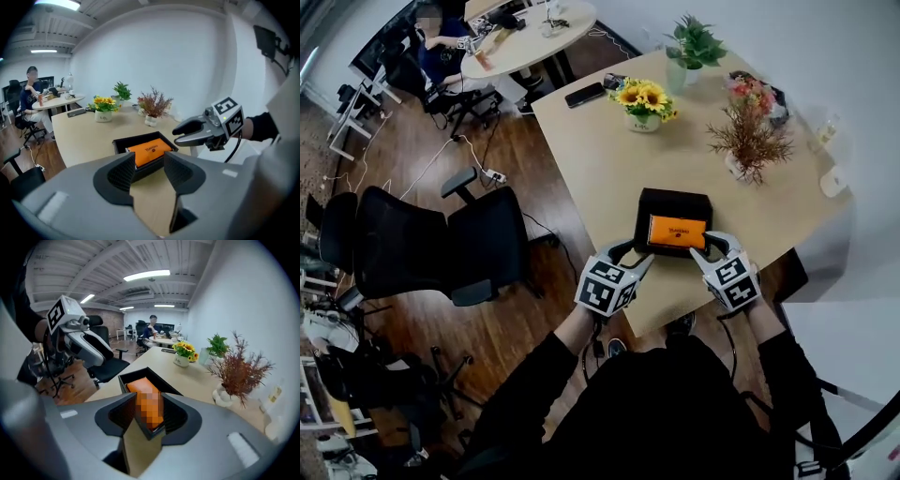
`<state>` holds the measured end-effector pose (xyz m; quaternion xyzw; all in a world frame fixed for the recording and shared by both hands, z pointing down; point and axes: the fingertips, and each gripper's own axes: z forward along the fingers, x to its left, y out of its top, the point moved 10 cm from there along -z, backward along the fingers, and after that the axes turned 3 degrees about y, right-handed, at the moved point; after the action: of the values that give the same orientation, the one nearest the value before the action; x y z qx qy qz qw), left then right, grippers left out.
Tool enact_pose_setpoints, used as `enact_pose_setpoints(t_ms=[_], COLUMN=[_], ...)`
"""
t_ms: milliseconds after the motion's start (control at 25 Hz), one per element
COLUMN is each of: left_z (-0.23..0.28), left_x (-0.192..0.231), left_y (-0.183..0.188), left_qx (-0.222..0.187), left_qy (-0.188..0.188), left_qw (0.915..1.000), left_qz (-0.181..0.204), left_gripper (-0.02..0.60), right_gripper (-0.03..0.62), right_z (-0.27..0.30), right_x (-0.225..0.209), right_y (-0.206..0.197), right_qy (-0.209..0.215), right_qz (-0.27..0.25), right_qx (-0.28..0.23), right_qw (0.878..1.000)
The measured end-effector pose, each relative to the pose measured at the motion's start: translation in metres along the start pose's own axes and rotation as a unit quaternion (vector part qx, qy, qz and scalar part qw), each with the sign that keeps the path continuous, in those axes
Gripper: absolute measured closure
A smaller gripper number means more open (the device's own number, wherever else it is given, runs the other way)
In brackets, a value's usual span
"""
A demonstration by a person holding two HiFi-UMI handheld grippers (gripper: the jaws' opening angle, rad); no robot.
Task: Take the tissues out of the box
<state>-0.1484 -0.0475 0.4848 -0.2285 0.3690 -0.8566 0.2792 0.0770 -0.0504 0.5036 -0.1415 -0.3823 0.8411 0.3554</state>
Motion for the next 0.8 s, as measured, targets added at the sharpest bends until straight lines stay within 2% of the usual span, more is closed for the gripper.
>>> enact_pose_setpoints(t_ms=[160,320,400,480,560,640,760,800], left_z=[0.050,0.082,0.092,0.100,0.111,0.122,0.131,0.134], left_x=[-0.003,0.005,0.009,0.009,0.010,0.013,0.020,0.022], left_y=[0.012,0.019,0.023,0.026,0.027,0.027,0.027,0.027], left_qx=[0.081,0.139,0.158,0.181,0.206,0.234,0.275,0.281], left_qy=[0.028,0.062,0.063,0.049,0.031,0.014,0.002,-0.005], left_qw=[0.9956,0.9880,0.9853,0.9819,0.9768,0.9695,0.9577,0.9562], left_qz=[0.037,0.026,0.021,0.028,0.050,0.071,0.083,0.082], left_gripper=[0.407,0.407,0.405,0.396,0.368,0.310,0.188,0.183], right_gripper=[0.416,0.416,0.413,0.348,0.280,0.252,0.240,0.240], right_z=[0.035,0.055,0.062,0.068,0.075,0.080,0.087,0.089], right_x=[-0.027,-0.041,-0.046,-0.048,-0.048,-0.049,-0.047,-0.047], right_y=[0.007,0.011,0.013,0.014,0.014,0.014,0.013,0.012], right_qy=[0.051,0.102,0.119,0.136,0.154,0.166,0.171,0.172], right_qz=[-0.065,-0.108,-0.117,-0.124,-0.129,-0.133,-0.123,-0.115], right_qx=[0.073,0.100,0.103,0.115,0.135,0.154,0.179,0.186], right_qw=[0.994,0.984,0.981,0.976,0.970,0.965,0.961,0.960])
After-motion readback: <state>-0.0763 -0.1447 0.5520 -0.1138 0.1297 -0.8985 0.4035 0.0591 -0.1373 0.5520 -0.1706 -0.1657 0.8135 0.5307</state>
